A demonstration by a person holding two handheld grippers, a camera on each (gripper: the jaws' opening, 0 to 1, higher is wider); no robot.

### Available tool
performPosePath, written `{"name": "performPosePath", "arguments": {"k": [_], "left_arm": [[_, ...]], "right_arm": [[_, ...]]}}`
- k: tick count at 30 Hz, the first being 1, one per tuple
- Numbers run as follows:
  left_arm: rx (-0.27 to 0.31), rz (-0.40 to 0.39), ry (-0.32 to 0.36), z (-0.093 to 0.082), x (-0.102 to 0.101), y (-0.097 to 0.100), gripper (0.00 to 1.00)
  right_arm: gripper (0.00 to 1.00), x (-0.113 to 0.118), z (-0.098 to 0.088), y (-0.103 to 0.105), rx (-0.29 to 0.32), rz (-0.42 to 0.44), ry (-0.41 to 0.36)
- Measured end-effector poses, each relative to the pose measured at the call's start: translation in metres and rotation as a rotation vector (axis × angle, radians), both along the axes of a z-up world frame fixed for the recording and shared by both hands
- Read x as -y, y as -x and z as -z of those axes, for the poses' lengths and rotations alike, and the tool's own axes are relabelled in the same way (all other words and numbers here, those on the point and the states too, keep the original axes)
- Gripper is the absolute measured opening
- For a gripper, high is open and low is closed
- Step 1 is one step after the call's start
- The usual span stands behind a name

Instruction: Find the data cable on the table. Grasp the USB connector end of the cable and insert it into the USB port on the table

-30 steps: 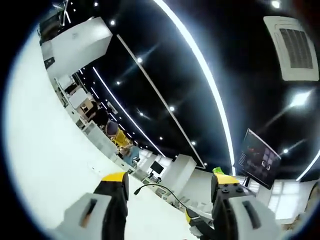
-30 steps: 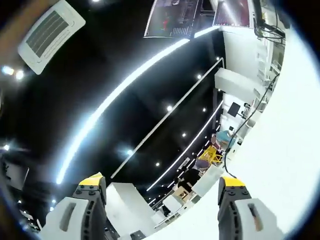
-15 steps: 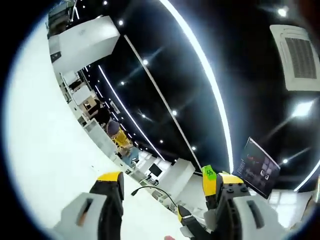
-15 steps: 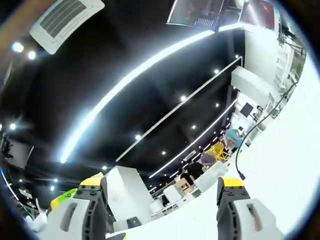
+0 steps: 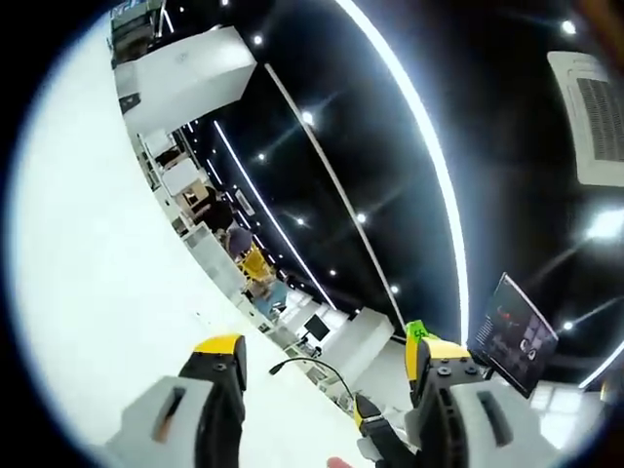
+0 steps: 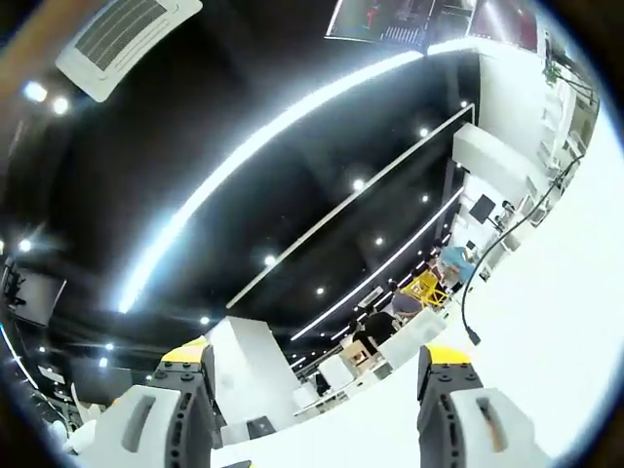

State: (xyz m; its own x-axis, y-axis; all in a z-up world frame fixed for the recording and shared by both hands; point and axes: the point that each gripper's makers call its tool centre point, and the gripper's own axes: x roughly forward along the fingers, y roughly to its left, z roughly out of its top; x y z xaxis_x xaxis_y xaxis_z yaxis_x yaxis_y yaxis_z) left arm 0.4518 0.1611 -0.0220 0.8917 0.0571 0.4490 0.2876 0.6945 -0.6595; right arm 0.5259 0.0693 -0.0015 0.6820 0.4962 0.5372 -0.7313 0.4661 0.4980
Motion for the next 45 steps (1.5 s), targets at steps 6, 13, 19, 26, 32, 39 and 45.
{"name": "performPosePath", "arguments": {"k": [6, 13, 19, 26, 32, 39, 45], "left_arm": [[-0.007, 0.001, -0.003, 0.001, 0.001, 0.0, 0.7], [-0.009, 0.005, -0.009, 0.001, 0.002, 0.0, 0.7], [-0.013, 0.004, -0.004, 0.002, 0.001, -0.001, 0.69], [-0.016, 0.004, -0.002, 0.002, 0.001, -0.001, 0.69], [-0.017, 0.001, -0.001, 0.003, 0.001, -0.002, 0.69], [-0.021, -0.011, 0.008, 0.004, -0.002, -0.003, 0.69], [-0.03, -0.045, 0.029, 0.006, -0.011, -0.002, 0.69]], "right_arm": [[0.8, -0.001, -0.001, 0.002, 0.005, -0.001, 0.002], [0.83, 0.0, -0.002, 0.003, -0.003, -0.005, -0.023], [0.83, 0.0, -0.003, 0.002, 0.0, -0.006, -0.025], [0.83, 0.0, -0.003, 0.004, 0.008, 0.005, -0.009], [0.82, -0.001, -0.002, 0.003, 0.014, 0.006, 0.003], [0.82, -0.002, -0.004, 0.007, 0.031, 0.014, 0.023], [0.81, 0.0, -0.004, 0.004, 0.043, 0.039, 0.041]]}}
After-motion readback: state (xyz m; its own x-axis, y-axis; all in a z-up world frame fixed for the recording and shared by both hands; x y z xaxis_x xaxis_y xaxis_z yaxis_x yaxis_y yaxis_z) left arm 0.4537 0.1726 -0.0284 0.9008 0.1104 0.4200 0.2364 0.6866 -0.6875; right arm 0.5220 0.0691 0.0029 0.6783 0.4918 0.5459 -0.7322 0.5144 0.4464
